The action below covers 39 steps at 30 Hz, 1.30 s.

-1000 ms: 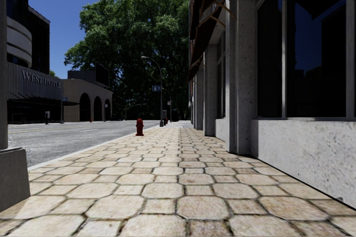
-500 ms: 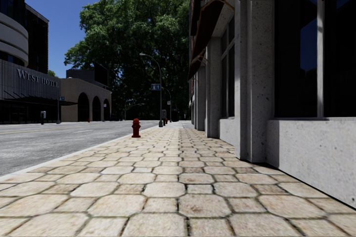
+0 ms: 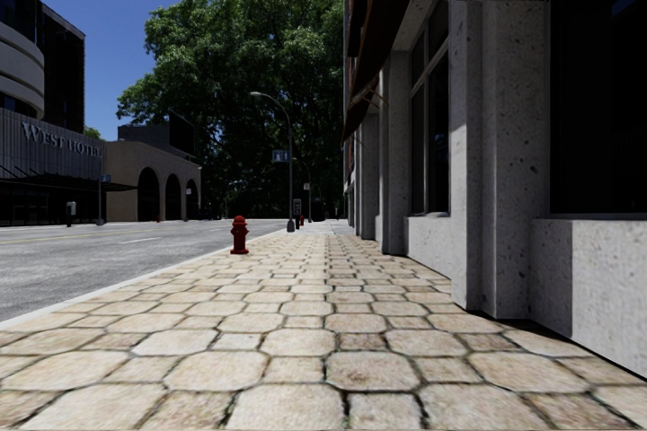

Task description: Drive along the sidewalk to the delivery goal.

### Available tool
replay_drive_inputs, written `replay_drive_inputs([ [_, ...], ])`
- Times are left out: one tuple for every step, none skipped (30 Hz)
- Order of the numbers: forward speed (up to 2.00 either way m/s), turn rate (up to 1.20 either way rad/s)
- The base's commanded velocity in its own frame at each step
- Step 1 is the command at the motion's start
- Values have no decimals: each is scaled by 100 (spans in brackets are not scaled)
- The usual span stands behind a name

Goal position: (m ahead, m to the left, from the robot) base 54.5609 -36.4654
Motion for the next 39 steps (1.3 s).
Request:
replay_drive_inputs([
  [149, 0],
  [149, 0],
  [149, 0],
  [149, 0],
  [149, 0],
  [149, 0],
  [149, 0],
  [149, 0],
  [158, 0],
  [174, 0],
  [183, 0],
  [183, 0],
  [186, 0],
  [193, 0],
  [200, 0],
  [200, 0],
  [200, 0],
  [200, 0],
  [200, 0],
  [200, 0],
  [200, 0],
  [200, 0],
  [200, 0],
  [200, 0],
  [200, 0],
  [200, 0],
  [200, 0],
  [200, 0],
  [200, 0],
  [200, 0],
  [200, 0],
  [200, 0],
  [200, 0],
  [200, 0],
  [200, 0],
  [200, 0],
  [200, 0],
  [200, 0],
  [200, 0],
])
